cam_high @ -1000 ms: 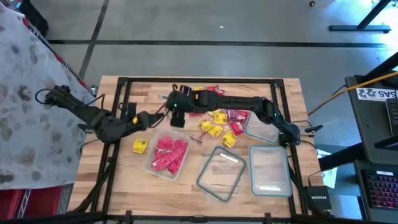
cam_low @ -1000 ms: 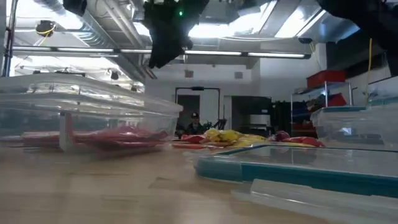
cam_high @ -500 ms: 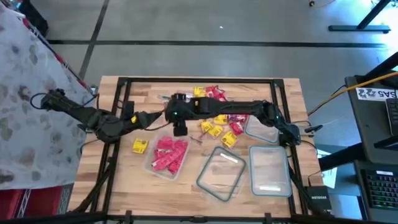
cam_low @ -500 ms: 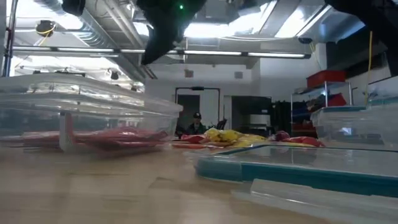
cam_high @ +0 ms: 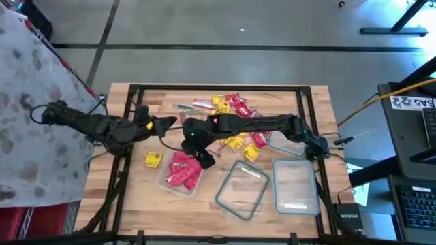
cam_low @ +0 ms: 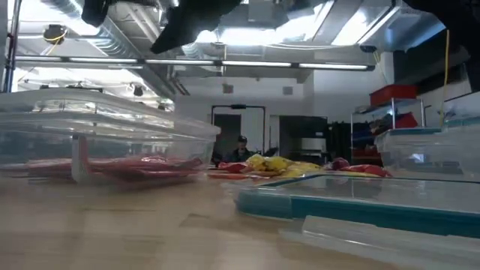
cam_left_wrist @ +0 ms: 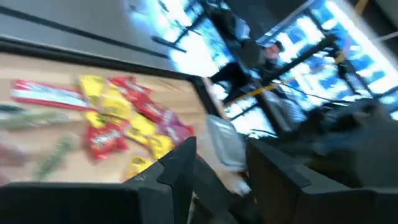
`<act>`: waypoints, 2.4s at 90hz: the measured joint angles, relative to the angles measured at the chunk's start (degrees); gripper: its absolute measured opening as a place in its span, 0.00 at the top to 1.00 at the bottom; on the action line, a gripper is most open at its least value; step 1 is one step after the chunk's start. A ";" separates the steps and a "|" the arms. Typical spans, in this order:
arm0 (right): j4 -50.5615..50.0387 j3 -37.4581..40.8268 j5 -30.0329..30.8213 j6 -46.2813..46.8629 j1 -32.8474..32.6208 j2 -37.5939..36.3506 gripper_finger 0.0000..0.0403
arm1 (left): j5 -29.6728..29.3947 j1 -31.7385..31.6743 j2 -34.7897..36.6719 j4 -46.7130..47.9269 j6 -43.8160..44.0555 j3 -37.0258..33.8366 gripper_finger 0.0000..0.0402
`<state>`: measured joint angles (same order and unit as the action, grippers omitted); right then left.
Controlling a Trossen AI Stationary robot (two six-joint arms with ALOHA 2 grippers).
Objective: Sort candy
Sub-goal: Put the red candy strip into the rectangular transparent bin
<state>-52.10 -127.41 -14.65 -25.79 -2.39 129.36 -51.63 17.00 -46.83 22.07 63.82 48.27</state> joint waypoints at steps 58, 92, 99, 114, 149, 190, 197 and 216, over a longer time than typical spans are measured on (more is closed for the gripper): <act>-13.65 -1.16 22.23 27.42 3.28 -7.87 0.54 | 33.85 -31.71 2.35 9.64 -19.74 0.09 0.73; -34.59 -1.12 42.92 50.10 3.19 -15.39 0.54 | 69.51 -51.71 -24.85 -3.29 -43.52 0.54 0.79; -36.76 -1.12 42.98 53.25 2.27 -16.34 0.54 | 71.91 -53.71 -31.50 -3.46 -46.60 2.12 0.78; -37.72 -1.12 45.07 51.69 0.33 -16.87 0.54 | 72.18 -56.00 -42.80 -2.63 -56.34 8.46 0.71; -37.92 -1.07 44.54 51.24 0.11 -16.81 0.54 | 60.81 -56.20 -56.28 -1.57 -74.92 18.82 0.50; -37.92 -1.07 42.08 54.34 -1.23 -16.79 0.54 | 53.81 -55.27 -66.29 -2.59 -75.46 19.30 0.47; -37.92 -1.07 42.07 54.44 -2.04 -16.79 0.54 | 53.96 -54.35 -66.68 -2.42 -74.88 19.29 0.55; -37.91 -1.07 43.04 54.45 -3.74 -16.76 0.54 | 53.97 -51.92 -65.82 2.31 -73.19 19.49 0.87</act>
<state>-90.01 -128.49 28.40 28.67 -6.13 112.60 2.33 -34.92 -112.65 24.38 -9.37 67.76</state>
